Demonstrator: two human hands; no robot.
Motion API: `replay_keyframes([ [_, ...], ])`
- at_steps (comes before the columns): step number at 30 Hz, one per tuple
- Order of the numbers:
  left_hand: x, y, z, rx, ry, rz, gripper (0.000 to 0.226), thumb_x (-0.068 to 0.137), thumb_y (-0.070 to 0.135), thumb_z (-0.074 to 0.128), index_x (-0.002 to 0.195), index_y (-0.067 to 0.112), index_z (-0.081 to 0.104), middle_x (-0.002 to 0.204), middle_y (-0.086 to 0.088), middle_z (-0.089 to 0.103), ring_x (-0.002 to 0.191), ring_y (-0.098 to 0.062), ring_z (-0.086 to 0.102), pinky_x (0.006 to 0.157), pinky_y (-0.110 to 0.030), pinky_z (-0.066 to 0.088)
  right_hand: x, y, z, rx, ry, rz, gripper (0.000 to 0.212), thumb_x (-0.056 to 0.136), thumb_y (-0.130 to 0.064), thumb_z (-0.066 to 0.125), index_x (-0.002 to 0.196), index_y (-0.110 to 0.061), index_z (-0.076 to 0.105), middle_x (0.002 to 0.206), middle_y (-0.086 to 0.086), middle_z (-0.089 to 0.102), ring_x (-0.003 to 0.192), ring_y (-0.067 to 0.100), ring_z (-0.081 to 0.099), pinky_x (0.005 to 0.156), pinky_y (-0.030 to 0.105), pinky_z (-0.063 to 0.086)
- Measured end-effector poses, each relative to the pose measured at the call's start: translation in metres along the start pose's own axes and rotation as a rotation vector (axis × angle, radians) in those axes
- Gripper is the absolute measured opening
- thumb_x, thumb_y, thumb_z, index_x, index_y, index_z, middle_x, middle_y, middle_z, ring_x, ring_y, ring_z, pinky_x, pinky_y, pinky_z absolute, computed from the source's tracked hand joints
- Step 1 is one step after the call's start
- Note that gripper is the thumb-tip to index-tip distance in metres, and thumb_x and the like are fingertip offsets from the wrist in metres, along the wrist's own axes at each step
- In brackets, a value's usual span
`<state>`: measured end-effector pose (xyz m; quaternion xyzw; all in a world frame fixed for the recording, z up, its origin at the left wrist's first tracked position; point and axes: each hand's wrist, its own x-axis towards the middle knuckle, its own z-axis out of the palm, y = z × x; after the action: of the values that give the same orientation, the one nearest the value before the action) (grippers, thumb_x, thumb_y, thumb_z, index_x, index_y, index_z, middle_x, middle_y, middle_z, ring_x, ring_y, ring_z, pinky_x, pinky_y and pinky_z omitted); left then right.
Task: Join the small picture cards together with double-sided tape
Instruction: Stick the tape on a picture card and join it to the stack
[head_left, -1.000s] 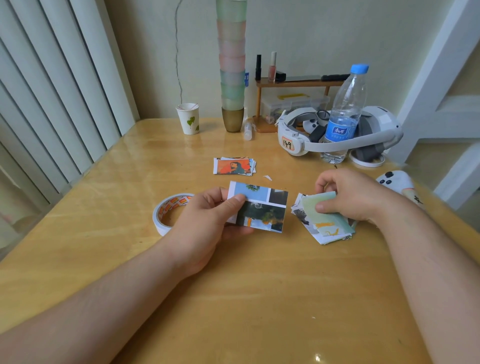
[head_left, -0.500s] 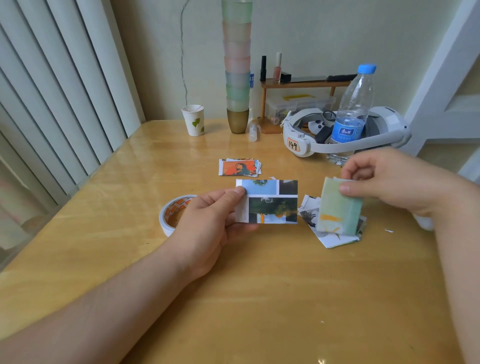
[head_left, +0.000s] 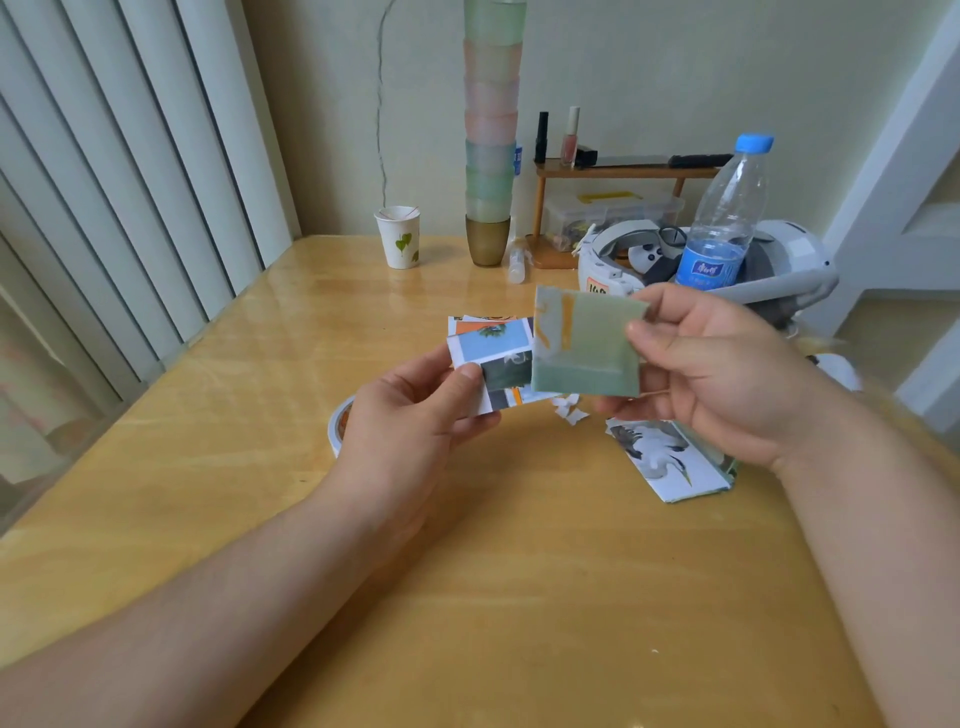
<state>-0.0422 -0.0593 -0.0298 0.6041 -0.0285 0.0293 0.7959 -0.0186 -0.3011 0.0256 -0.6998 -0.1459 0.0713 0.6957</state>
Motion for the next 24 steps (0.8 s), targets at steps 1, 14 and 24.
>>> replay_keyframes([
  [1,0.0,0.0,0.0,-0.001,0.013,0.004,0.025,0.106,0.01,0.058,0.125,0.013,0.073,0.117,-0.004,0.079,0.099,-0.016,0.076,0.083,-0.026,0.061,0.002,0.002,0.003,0.01,0.027,-0.002,0.011,0.094,-0.02,0.057,0.093,-0.018,0.068,0.1,0.016,0.075,0.087,0.038,0.072,0.081,0.053,0.058],
  [14,-0.006,0.007,0.005,0.011,0.012,0.023,0.022,0.1,0.001,0.062,0.108,0.012,0.08,0.091,-0.008,0.081,0.063,-0.013,0.073,0.057,-0.019,0.055,0.008,0.02,0.036,-0.093,0.197,-0.021,0.02,0.094,-0.011,0.071,0.074,-0.012,0.075,0.082,0.012,0.074,0.079,0.026,0.069,0.082,0.051,0.057],
  [24,-0.009,0.007,0.006,0.016,-0.017,-0.008,0.025,0.105,0.011,0.058,0.102,0.014,0.082,0.094,-0.013,0.08,0.075,-0.017,0.077,0.065,-0.021,0.059,0.008,0.019,0.041,-0.109,0.282,-0.01,0.017,0.095,-0.013,0.072,0.088,0.003,0.071,0.092,0.022,0.077,0.08,0.027,0.073,0.081,0.055,0.061],
])
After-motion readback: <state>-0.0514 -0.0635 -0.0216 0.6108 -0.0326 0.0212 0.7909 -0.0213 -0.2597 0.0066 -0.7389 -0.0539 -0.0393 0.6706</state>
